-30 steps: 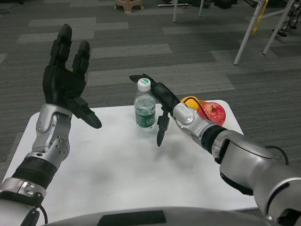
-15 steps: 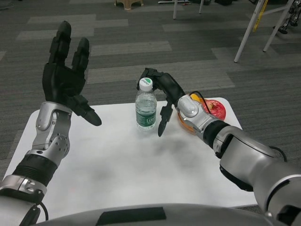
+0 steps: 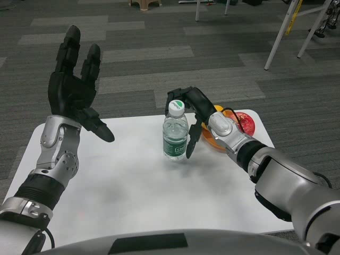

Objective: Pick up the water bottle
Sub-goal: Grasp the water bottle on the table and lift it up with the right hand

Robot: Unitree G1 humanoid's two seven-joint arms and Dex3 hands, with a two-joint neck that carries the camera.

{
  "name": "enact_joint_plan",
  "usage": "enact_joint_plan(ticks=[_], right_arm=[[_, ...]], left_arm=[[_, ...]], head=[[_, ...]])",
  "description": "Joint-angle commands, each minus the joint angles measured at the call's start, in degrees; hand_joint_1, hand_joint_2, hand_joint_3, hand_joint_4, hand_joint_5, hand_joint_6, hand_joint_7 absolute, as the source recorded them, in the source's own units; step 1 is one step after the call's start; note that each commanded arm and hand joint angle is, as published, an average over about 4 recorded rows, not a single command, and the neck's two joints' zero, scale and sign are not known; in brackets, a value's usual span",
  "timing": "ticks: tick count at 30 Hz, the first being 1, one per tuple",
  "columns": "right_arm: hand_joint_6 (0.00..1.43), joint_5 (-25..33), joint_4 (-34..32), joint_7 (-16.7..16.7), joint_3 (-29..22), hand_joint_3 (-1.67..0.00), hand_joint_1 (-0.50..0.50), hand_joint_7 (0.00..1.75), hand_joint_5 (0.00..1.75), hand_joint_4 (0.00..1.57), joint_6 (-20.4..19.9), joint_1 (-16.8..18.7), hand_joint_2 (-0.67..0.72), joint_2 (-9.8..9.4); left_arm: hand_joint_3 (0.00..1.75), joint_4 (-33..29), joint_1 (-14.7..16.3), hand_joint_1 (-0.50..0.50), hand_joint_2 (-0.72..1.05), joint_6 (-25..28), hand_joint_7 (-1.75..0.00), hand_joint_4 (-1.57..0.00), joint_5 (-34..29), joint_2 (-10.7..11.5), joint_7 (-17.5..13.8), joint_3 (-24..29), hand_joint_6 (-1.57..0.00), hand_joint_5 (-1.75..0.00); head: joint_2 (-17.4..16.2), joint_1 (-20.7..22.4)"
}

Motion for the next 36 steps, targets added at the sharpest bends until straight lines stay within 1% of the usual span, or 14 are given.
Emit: enact_joint_plan(ticks=[1,5,7,12,16,21,23,25,28,31,32,34,35,36], right_arm=[[1.20,0.4,-1.5,0.9,-0.7,0.00,-0.46,1.12,1.65,0.46,0.4,1.5,0.47,-1.18],[1.20,0.4,-2.9,1.5,-1.1,0.00,-0.46,1.12,1.65,0.46,0.3,2.6,0.47,-1.75],[1.17,0.4,-3.2,1.7,-1.1,0.00,-0.44,1.15,1.65,0.44,0.3,3.0,0.47,-1.91],[1.11,0.3,-5.3,2.3,-1.3,0.00,-0.46,1.19,1.65,0.41,0.2,4.3,0.47,-2.45],[0.98,0.4,-7.4,3.4,-1.7,0.00,-0.46,1.26,1.65,0.33,0.2,5.4,0.47,-3.05],[0.88,0.4,-9.0,4.2,-3.1,0.00,-0.46,1.26,1.65,0.27,0.2,7.3,0.44,-3.58],[0.84,0.4,-9.6,4.3,-3.8,0.00,-0.46,1.29,1.70,0.24,0.2,8.2,0.41,-3.79],[0.76,0.4,-10.4,4.6,-4.4,0.00,-0.46,1.34,1.75,0.22,0.2,9.1,0.41,-4.01],[0.66,0.4,-11.7,4.9,-5.0,0.00,-0.46,1.40,1.75,0.18,0.2,10.8,0.41,-4.10],[0.61,0.4,-12.2,5.2,-5.4,0.00,-0.46,1.40,1.75,0.17,0.2,11.8,0.41,-4.10],[0.56,0.4,-12.2,5.2,-5.5,0.00,-0.46,1.43,1.75,0.16,0.2,11.9,0.41,-4.10],[0.40,0.4,-12.3,5.3,-5.7,0.00,-0.46,1.54,1.75,0.14,0.2,12.3,0.41,-4.10],[0.29,0.4,-12.3,5.3,-5.8,0.00,-0.46,1.59,1.72,0.11,0.2,12.5,0.41,-4.10],[0.21,0.4,-12.3,5.3,-5.9,0.00,-0.46,1.61,1.70,0.10,0.2,12.7,0.41,-4.10]], left_arm=[[0.07,0.4,-0.9,-0.48,-0.72,-0.3,0.00,0.00,-0.2,0.0,-0.1,0.1,0.00,0.00],[0.07,0.5,-0.9,-0.48,-0.72,-0.2,0.00,0.00,-0.3,0.0,-0.1,0.3,0.00,0.00],[0.09,0.6,-1.0,-0.48,-0.72,-0.2,0.00,0.00,-0.2,0.0,-0.1,0.3,0.00,0.00],[0.07,0.8,-1.1,-0.48,-0.72,-0.2,0.00,0.00,-0.3,0.0,-0.1,0.4,0.00,0.00],[0.09,0.9,-1.3,-0.48,-0.72,-0.2,0.00,0.00,-0.3,0.1,-0.1,0.6,0.00,0.00],[0.09,0.9,-1.3,-0.48,-0.72,-0.2,0.00,0.00,-0.3,0.1,0.0,0.7,0.00,0.00],[0.09,0.9,-1.3,-0.48,-0.72,-0.2,0.00,0.00,-0.2,0.1,0.0,0.8,0.00,0.00],[0.09,0.9,-1.3,-0.48,-0.72,-0.2,0.00,0.00,-0.2,0.1,0.0,0.9,0.00,0.00],[0.09,0.9,-1.3,-0.48,-0.72,-0.1,-0.02,0.00,-0.2,0.1,0.1,0.9,0.00,0.00],[0.09,0.9,-1.5,-0.48,-0.72,-0.1,0.00,0.00,-0.2,0.1,0.1,0.9,0.00,0.00],[0.09,0.9,-1.5,-0.48,-0.72,-0.1,0.00,0.00,-0.2,0.1,0.1,0.9,0.00,0.00],[0.09,0.9,-1.6,-0.48,-0.72,0.0,0.00,0.00,-0.2,0.1,0.1,0.9,0.00,0.00],[0.09,0.9,-1.6,-0.48,-0.72,0.0,0.00,0.00,-0.2,0.1,0.1,0.9,0.00,0.00],[0.09,0.9,-1.6,-0.48,-0.72,0.0,0.00,0.00,-0.2,0.1,0.1,0.9,0.00,0.00]], head=[[-0.1,0.2],[-0.1,0.3],[-0.1,0.5],[-0.2,0.8],[-0.2,1.2],[-0.2,1.6],[-0.3,1.7],[-0.4,1.8],[-0.4,1.8],[-0.3,1.9],[-0.3,2.0],[-0.3,2.0],[-0.2,2.0],[-0.2,2.1]])
